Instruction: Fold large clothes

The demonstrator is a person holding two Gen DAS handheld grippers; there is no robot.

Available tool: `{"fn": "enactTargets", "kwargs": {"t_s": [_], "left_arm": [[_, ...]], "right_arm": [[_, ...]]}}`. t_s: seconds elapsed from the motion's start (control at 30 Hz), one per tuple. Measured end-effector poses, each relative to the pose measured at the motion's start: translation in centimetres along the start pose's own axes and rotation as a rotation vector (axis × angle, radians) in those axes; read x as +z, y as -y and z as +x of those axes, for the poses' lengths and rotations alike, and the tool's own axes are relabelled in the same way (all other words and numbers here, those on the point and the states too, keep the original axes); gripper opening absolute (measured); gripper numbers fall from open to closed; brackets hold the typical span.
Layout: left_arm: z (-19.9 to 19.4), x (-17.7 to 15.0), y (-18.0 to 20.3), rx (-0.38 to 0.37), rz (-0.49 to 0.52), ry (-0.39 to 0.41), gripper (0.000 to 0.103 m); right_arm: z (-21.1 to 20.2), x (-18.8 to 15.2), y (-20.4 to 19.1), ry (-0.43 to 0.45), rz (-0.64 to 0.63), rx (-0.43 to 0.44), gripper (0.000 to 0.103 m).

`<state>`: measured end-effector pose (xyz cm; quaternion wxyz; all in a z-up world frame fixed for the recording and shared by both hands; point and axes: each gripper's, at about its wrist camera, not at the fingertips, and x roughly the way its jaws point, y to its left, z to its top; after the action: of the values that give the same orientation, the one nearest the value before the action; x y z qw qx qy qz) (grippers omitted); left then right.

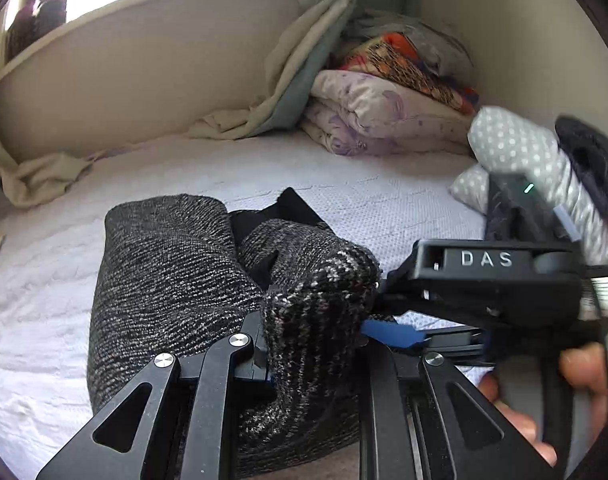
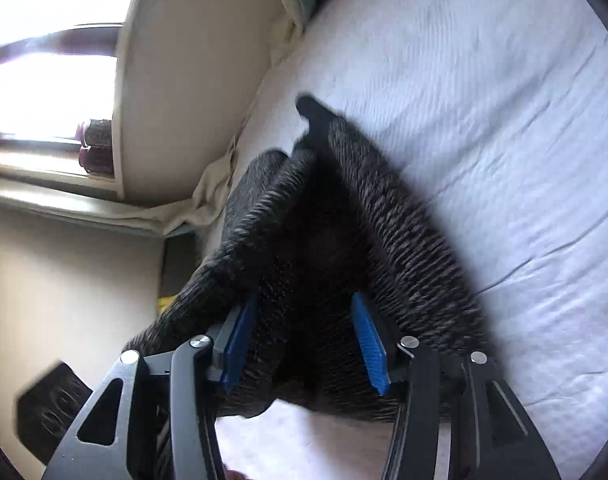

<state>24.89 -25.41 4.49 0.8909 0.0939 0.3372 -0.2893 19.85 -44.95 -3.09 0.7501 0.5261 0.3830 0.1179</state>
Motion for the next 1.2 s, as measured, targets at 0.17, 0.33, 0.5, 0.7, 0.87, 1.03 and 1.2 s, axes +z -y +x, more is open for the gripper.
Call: {"fn": "enactTargets", "kwargs": {"t_s": [0.17,0.33,0.5,0.7,0.87,1.03,1.2], "left_arm": [[-1.2,0.3,-2.6,-0.039,-0.079,0.022,0.020],[-2.1,0.2,-4.0,-0.061,-0.120,0.035,0.020],[-2.4,-0.4,-4.1,-0.058,-0.081,0.037,0.020],[-2.2,-2.1,-2.7,-0.023,0.030,0.033,0.021],[-2.3,-3.5,-1.9,0.018,0.137,0.037,0.021],[-1.2,-4.7,0.2,0.090,0.272,0.044,0.021],[-0.2,-6.3,2.6,0.173,0.418,0.065,0.022]], "right_arm": [[2.1,1.3,0.1,-0.036,0.067,0.165,0.064],[3.4,2.3,-0.7,-0.046,0.074,0.231,0.073],[5.4,2.5,-1.8,-0.095,0.060,0.212,0.078],[8.0,3.3,-2.5,-0.148,0.023,0.172,0.080],[9.7,4.5,-2.9,-0.141,-0.046,0.124,0.079],[10.7,5.8,-3.0,-0.132,-0.119,0.033,0.055],[10.8,6.8,-2.7,-0.164,-0.126,0.029,0.049]]}}
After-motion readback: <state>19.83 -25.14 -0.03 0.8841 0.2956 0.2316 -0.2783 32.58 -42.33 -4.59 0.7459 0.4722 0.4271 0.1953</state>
